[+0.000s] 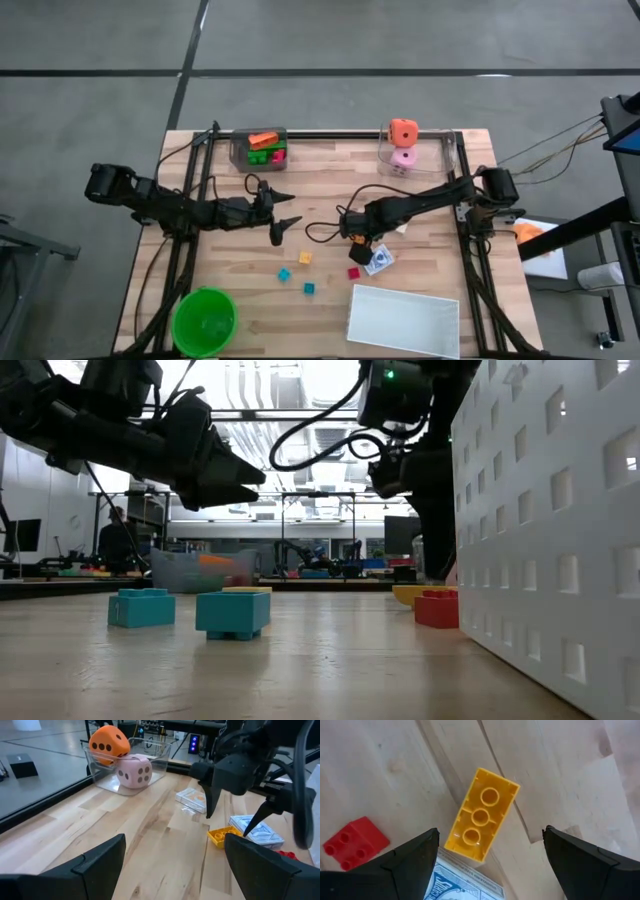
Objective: Pick & Place Toys
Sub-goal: Put the yellow game piece into the black bin
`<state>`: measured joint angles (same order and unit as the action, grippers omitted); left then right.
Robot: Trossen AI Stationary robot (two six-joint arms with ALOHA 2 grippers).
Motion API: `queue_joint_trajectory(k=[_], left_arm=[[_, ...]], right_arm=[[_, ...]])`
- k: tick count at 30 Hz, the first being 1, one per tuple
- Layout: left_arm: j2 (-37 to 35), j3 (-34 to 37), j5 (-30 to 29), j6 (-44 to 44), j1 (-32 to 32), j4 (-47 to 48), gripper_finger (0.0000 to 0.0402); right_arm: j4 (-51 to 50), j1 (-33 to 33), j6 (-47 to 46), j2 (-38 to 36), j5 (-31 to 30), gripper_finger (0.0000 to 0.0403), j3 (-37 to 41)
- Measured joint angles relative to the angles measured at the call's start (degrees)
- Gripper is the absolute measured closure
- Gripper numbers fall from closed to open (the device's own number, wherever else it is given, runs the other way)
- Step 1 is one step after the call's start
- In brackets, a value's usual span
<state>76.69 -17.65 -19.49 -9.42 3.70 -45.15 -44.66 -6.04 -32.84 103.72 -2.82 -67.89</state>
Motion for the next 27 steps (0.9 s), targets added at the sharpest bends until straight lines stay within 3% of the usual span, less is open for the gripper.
queue_joint_trajectory(k=[15, 18, 25, 27], left_arm=[[0.0, 0.02, 0.0, 0.23, -0.04, 0.02, 0.006], [0.0, 0.04, 0.0, 0.54, -0.04, 0.02, 0.006], [0.0, 0.07, -0.07, 2.0, -0.04, 0.13, 0.006], [0.0, 0.07, -0.07, 2.15, -0.04, 0.4, 0.006]], right_arm=[[1.15, 0.28, 1.71, 3.52, -2.55, 0.0065, 0.45], [1.17, 0.3, 2.07, 3.4, -2.74, 0.0107, 0.45], [1.6, 0.28, 3.82, 3.26, -2.77, 0.0263, 0.43], [1.81, 0.19, 4.62, 3.15, -3.41, 0.0291, 0.43]])
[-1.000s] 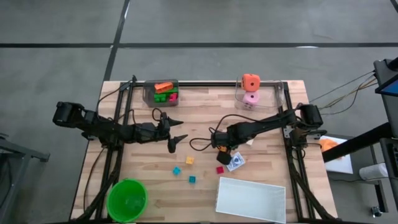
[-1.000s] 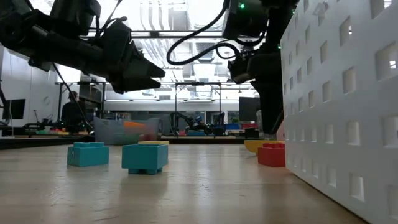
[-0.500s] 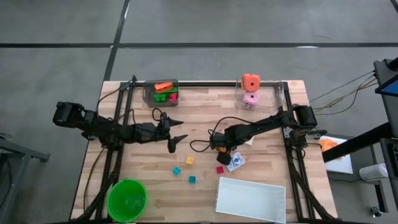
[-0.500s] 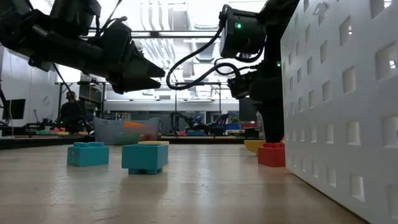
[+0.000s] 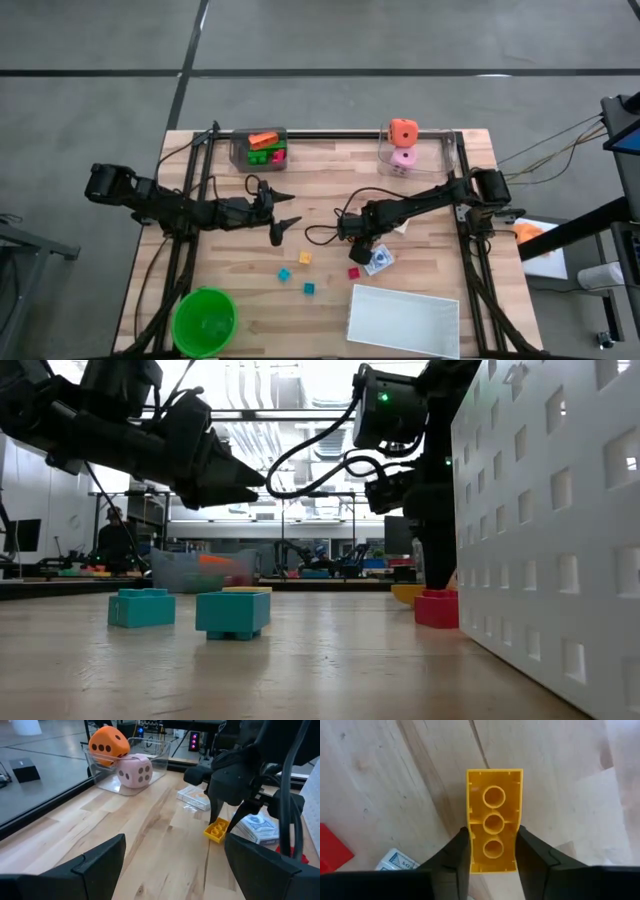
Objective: Pick & Place Toys
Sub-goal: Put the yellow game piece into the black bin
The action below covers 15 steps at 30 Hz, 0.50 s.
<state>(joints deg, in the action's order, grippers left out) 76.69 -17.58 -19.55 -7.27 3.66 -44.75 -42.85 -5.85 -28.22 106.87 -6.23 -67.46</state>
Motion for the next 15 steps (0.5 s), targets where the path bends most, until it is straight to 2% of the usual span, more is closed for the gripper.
queue_joint_trajectory(k=[15], left_arm=[[0.0, 0.04, -0.44, -0.02, 0.0, 1.44, 0.0061]], right_arm=[[0.99, -2.02, 6.71, -0.2, -6.67, 0.0291, -4.18]])
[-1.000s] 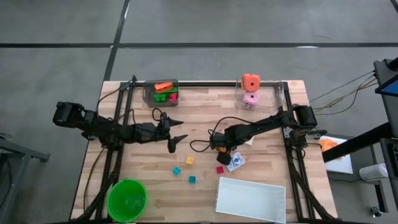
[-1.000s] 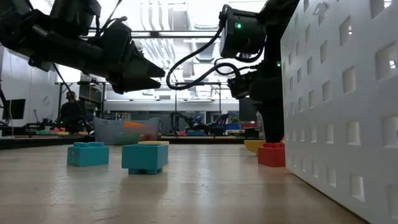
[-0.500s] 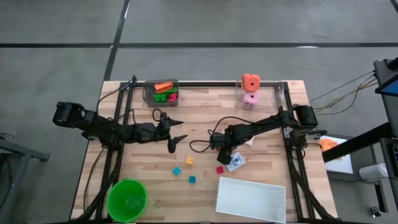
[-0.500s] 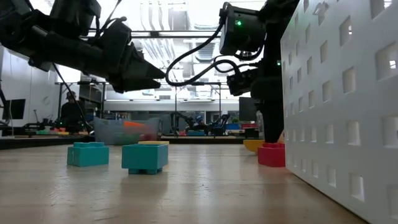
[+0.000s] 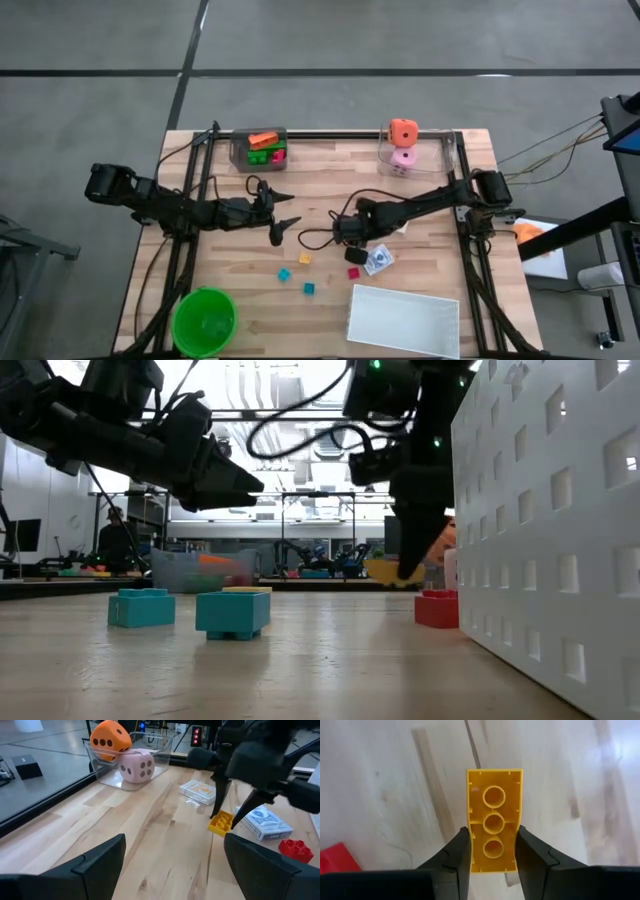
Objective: Pick & Place Toys
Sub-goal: Put the yellow game piece into the black bin
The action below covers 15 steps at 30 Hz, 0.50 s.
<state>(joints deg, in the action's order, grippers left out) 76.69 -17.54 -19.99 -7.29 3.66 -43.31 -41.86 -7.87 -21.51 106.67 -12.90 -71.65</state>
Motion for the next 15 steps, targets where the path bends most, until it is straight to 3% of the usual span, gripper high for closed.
queue_joint_trajectory(k=[6, 15], left_arm=[[0.0, 0.09, 0.06, -1.75, 0.0, 0.02, 0.0061], [0.0, 0.11, 1.46, -14.26, -0.13, -0.46, 0.0061]], right_arm=[[-0.06, -2.06, 2.99, 0.0, -6.63, 0.0291, -3.82], [0.96, -4.86, 6.63, -0.07, -20.65, 0.0291, -8.09]])
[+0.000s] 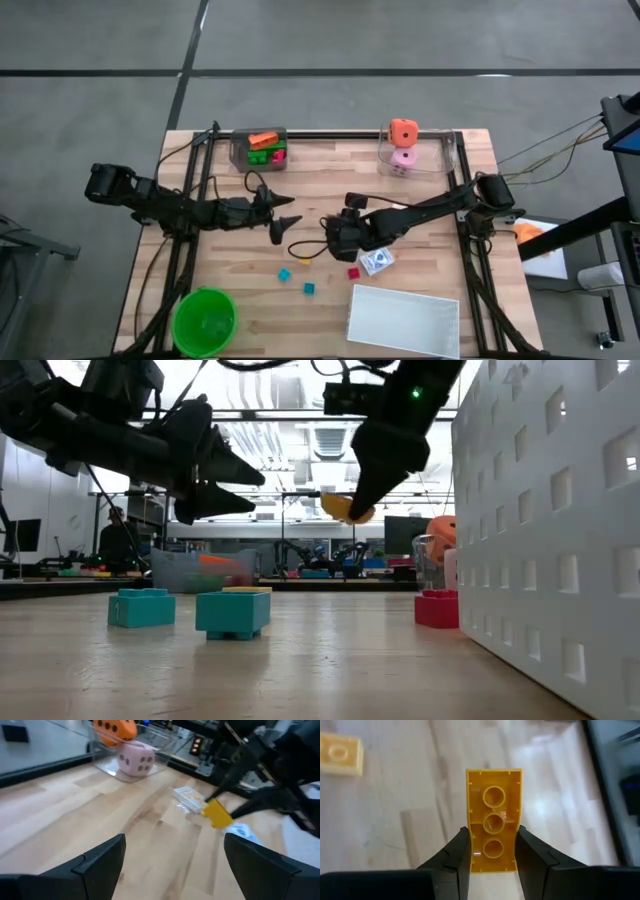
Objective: Pick & Place Toys
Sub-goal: Put the yellow game piece into the black bin
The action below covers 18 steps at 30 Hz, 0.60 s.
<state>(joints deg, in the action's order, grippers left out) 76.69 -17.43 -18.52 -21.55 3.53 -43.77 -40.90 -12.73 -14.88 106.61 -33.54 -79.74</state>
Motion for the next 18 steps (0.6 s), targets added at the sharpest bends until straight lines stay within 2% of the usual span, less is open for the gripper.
queue_joint_trajectory(k=[5, 9, 15, 18], left_arm=[[0.02, -1.41, 5.12, -4.63, -0.04, -0.31, 0.0061], [0.69, -3.61, 6.37, -6.92, -0.07, -0.31, 0.0061], [4.87, -7.84, 6.88, -8.33, -1.9, -0.06, 0.0061], [7.78, -9.68, 10.26, -9.52, -3.72, 0.15, 0.0061]], right_arm=[[2.03, -0.07, 1.24, 0.0, -4.1, 0.0291, 0.04], [3.74, -0.07, 2.55, 0.0, -6.1, 0.0291, 0.08], [4.31, -0.05, 3.56, 0.0, -6.97, 0.0291, 0.17], [4.43, -0.03, 4.58, 0.0, -7.62, 0.0291, 0.19]])
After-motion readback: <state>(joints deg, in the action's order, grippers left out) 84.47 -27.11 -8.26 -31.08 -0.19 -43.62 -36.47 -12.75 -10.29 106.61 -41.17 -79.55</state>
